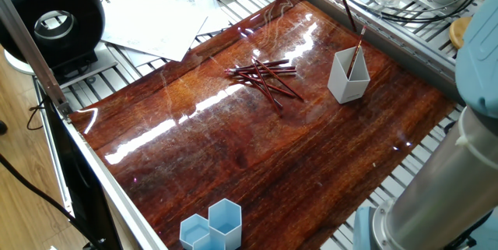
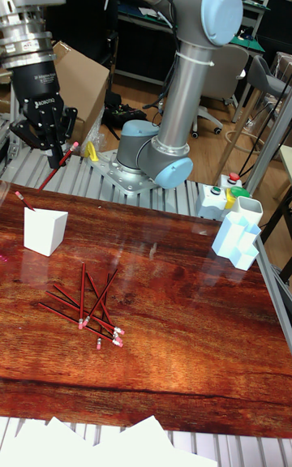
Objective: Put the pen into the pen holder
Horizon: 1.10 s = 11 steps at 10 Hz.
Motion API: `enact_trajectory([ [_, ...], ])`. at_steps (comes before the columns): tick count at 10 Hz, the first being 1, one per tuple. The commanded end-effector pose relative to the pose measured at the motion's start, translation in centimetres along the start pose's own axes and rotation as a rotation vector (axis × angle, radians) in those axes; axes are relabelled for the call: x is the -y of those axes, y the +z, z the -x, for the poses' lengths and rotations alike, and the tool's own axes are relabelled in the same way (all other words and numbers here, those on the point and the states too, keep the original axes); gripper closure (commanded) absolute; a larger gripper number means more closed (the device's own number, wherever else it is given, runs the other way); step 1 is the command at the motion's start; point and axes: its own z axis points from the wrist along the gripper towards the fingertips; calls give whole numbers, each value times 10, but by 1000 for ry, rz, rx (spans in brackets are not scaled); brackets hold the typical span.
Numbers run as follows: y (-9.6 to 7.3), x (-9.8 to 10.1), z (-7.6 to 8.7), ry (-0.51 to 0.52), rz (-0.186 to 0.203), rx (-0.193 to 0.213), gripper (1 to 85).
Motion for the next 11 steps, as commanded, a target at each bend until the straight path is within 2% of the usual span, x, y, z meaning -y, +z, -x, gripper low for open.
enact_trajectory([
  [1, 3, 3, 5, 2, -10, 47, 847],
  [4, 8, 2, 3, 35, -8, 46, 847],
  [6, 7, 18, -23, 67, -73, -53, 847],
  [8, 6, 26, -37, 127, -109, -103, 847],
  [10, 6, 23, -35, 156, -97, -92, 847],
  [11, 6, 25, -32, 163, -107, -82, 847],
])
